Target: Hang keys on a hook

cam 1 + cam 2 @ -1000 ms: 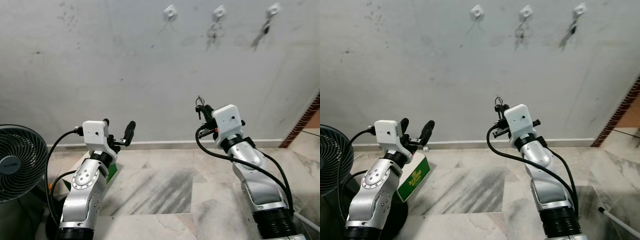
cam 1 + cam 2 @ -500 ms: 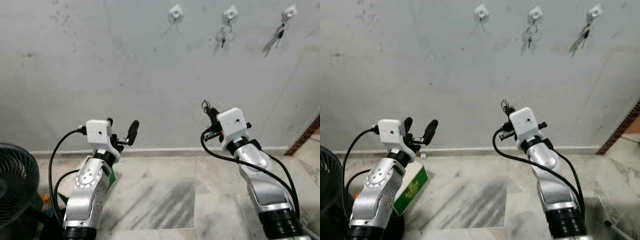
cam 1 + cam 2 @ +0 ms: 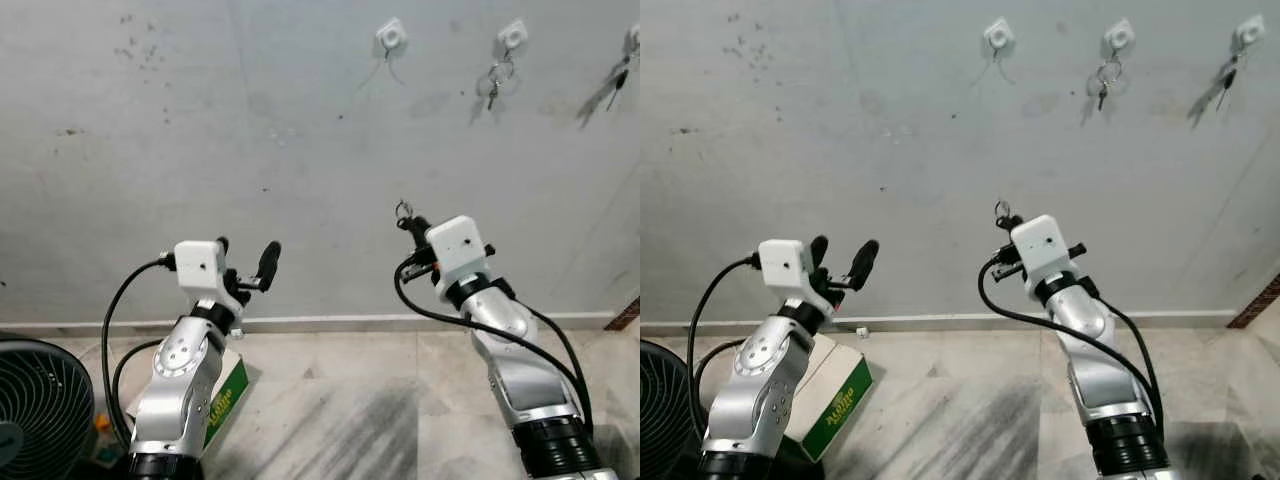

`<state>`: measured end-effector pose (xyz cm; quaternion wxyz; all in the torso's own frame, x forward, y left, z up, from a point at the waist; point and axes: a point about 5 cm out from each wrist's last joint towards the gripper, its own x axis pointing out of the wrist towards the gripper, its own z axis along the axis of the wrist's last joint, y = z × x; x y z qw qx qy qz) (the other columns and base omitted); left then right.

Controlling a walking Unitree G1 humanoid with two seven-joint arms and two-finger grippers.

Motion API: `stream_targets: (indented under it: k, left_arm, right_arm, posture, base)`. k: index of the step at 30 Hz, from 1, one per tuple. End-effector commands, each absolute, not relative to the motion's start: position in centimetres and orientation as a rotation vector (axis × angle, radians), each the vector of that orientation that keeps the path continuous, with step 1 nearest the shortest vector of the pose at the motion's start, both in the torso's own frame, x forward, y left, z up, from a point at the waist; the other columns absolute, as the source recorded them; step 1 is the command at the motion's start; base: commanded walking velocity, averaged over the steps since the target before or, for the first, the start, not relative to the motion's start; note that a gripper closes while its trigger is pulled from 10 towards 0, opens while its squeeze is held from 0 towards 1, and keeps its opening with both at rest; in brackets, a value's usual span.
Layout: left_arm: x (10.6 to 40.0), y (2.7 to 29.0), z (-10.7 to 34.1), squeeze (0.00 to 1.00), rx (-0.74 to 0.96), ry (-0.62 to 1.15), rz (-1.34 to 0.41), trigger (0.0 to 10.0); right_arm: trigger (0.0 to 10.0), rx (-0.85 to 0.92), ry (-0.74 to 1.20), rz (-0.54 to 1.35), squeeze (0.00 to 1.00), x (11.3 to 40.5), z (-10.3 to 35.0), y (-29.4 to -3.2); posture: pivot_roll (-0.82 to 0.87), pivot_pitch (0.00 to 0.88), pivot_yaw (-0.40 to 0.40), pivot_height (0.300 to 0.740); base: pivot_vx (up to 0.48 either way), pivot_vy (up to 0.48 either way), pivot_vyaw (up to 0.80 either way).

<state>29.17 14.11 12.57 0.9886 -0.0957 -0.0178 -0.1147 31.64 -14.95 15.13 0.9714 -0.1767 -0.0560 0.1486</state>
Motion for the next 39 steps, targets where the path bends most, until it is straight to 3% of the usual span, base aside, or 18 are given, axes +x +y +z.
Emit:
stream_targets:
  k: [1, 16, 39]
  left_arm:
    - [29.11, 14.89, 12.51, 0.00, -0.192, -0.033, -0.209, 10.0]
    - [29.09, 14.82, 12.51, 0.00, -0.195, -0.033, -0.211, 10.0]
    - [29.23, 15.05, 12.84, 0.00, -0.205, -0.047, -0.209, 10.0]
  right_arm:
    - [10.0, -0.357, -0.134, 0.325, 0.00, 31.62, 15.51, -14.23]
    - [10.0, -0.358, -0.137, 0.328, 0.00, 31.61, 15.52, -14.09]
    - [10.0, -0.351, -0.145, 0.339, 0.00, 31.68, 15.58, -13.52]
  posture:
    - [0.01, 0.000, 0.043, 0.740]
    - [0.01, 0.000, 0.043, 0.740]
    - [0.01, 0.000, 0.044, 0.740]
  base:
    - [0.000, -0.480, 0.00]
    - [0.000, -0.467, 0.00]
    - [0.000, 0.000, 0.00]
